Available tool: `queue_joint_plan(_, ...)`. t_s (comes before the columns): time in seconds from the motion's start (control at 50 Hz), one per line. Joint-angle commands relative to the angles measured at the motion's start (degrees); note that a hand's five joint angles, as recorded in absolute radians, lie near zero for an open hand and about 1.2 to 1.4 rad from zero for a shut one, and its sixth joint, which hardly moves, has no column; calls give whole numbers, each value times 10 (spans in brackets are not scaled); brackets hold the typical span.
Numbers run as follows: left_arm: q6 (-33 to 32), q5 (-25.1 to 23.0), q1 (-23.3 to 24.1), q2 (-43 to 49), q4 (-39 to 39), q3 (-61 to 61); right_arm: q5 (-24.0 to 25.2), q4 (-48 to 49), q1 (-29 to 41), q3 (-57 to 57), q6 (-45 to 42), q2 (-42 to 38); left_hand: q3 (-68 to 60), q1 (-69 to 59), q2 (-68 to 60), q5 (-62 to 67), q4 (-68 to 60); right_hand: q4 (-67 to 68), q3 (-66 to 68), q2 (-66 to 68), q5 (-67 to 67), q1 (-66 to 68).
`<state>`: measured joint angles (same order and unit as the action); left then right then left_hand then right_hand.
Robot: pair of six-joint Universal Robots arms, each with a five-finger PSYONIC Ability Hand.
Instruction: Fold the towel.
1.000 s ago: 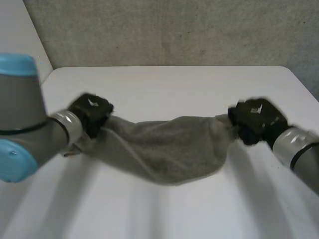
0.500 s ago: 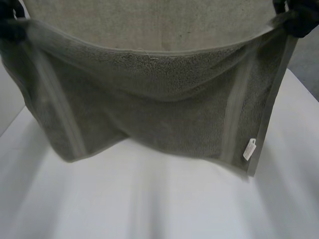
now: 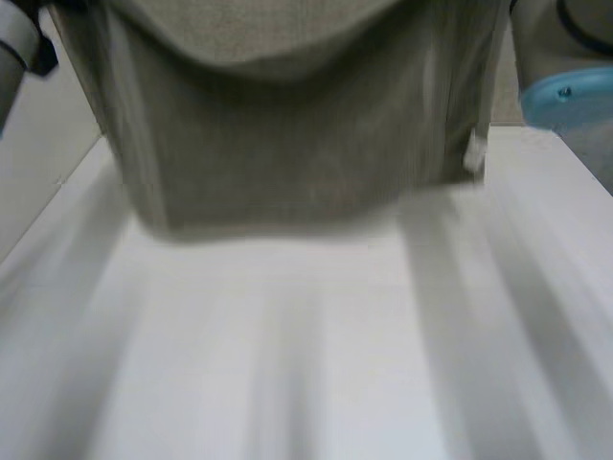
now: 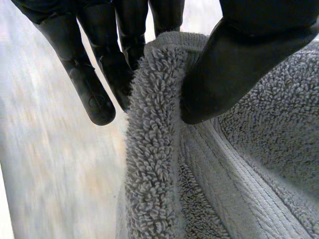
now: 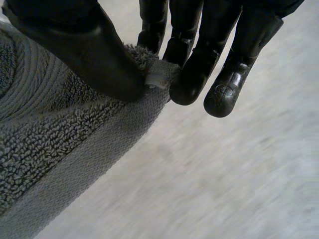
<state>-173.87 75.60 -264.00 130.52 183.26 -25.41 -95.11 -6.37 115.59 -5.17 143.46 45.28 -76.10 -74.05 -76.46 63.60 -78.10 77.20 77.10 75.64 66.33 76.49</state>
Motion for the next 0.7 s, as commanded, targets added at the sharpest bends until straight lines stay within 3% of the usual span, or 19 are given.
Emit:
queue_joint_plan(0.02,56,-1,1,-34,56,12,17,47,-2,-24,1,34,-39,-59,-35,64,-19,28,29,44,37,35)
queue_joint_plan(0.1,59,-15,1,-33,64,-30,38,29,-2,-62,1,36,-39,-59,-35,64,-19,28,29,44,37,35)
queue_joint_plan(0.18,58,-35,-5,-29,64,-91,90,-58,-12,-141,-3,33,-39,-59,-35,64,-19,28,29,44,37,35)
queue_joint_plan(0.28,46,-84,-34,-26,68,-283,131,-127,-34,-264,-6,32,-39,-59,-35,64,-19,28,29,44,37,35)
queue_joint_plan(0.34,39,-104,-40,-26,69,-331,152,-135,-57,-366,-14,39,-39,-59,-35,64,-19,28,29,44,37,35)
queue_joint_plan(0.38,7,-143,-49,-31,81,-422,165,-133,-67,-417,-24,43,-39,-59,-35,64,-19,28,29,44,37,35)
queue_joint_plan(0.42,-16,-162,-56,-35,82,-464,192,-117,-84,-511,-44,60,-39,-59,-35,64,-19,28,29,44,37,35)
queue_joint_plan(0.5,-95,-199,-74,-74,76,-559,214,-93,-97,-596,-40,87,-39,-59,-35,64,-19,28,29,44,37,35)
queue_joint_plan(0.6,-131,-209,-79,-129,70,-625,232,-87,-92,-716,7,184,-39,-59,-35,64,-19,28,29,44,37,35)
queue_joint_plan(0.64,-131,-209,-85,-152,67,-645,240,-60,-100,-780,52,287,-39,-59,-35,64,-19,28,29,44,37,35)
queue_joint_plan(0.66,-131,-210,-94,-178,64,-663,240,-59,-100,-781,52,287,-39,-59,-35,64,-19,28,29,44,37,35)
queue_joint_plan(0.7,-131,-210,-102,-202,61,-680,241,-14,-115,-830,97,368,-39,-59,-35,64,-19,28,29,44,37,35)
